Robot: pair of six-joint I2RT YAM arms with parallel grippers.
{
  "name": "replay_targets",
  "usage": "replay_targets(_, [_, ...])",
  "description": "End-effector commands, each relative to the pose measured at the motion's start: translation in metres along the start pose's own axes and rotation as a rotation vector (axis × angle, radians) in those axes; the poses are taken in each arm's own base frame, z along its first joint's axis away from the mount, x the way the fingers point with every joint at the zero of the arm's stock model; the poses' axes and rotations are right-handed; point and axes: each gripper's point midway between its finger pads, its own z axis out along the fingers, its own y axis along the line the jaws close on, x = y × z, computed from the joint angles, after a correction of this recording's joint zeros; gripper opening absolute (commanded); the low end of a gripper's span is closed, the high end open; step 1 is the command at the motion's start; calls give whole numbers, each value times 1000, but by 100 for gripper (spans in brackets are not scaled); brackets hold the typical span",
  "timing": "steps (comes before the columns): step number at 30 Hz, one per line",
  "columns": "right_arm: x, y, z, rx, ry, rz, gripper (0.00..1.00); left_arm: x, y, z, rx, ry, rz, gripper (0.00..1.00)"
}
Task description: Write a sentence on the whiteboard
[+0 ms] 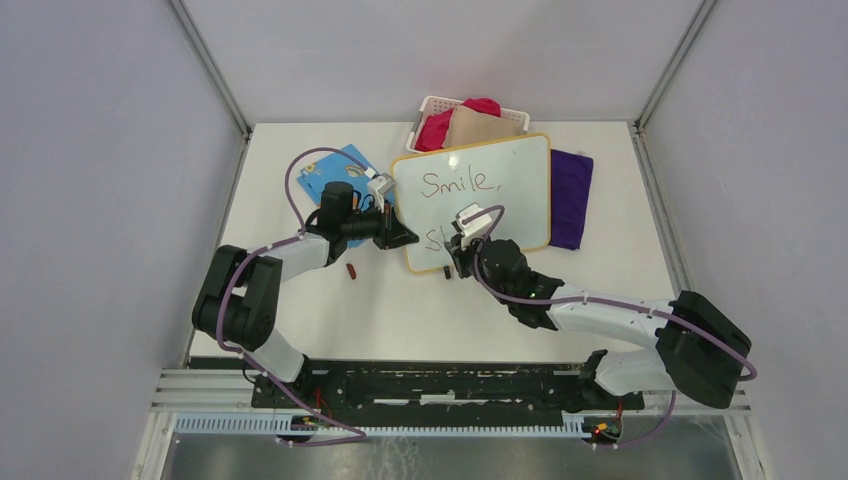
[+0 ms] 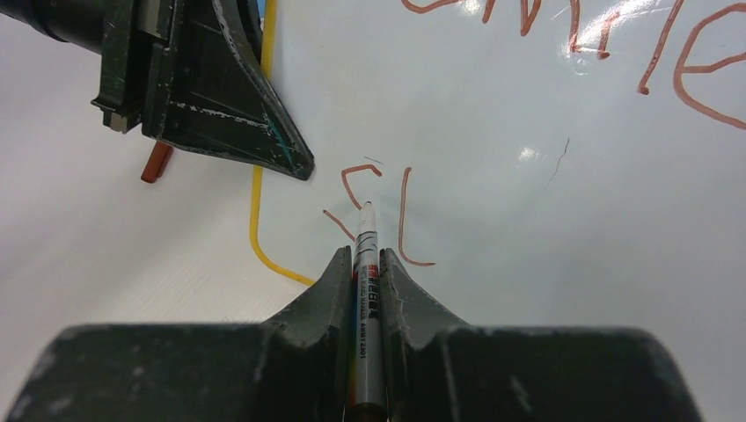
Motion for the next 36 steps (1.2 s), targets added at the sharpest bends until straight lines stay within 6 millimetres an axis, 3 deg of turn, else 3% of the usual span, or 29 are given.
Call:
replay_targets(1, [-28, -1, 8, 36, -71, 24, 0, 44, 19, 2, -105, 136, 15, 2])
replay_targets(12, [-13, -12, 13, 93, -27, 7, 0, 44, 19, 3, -105, 137, 15, 2])
replay_targets(26, [-2, -35, 3, 157, -5, 15, 0, 44, 19, 3, -105, 137, 14, 2])
replay_targets(36, [-17, -34, -11, 122, -63, 33, 0, 44, 19, 2, -106, 138, 14, 2])
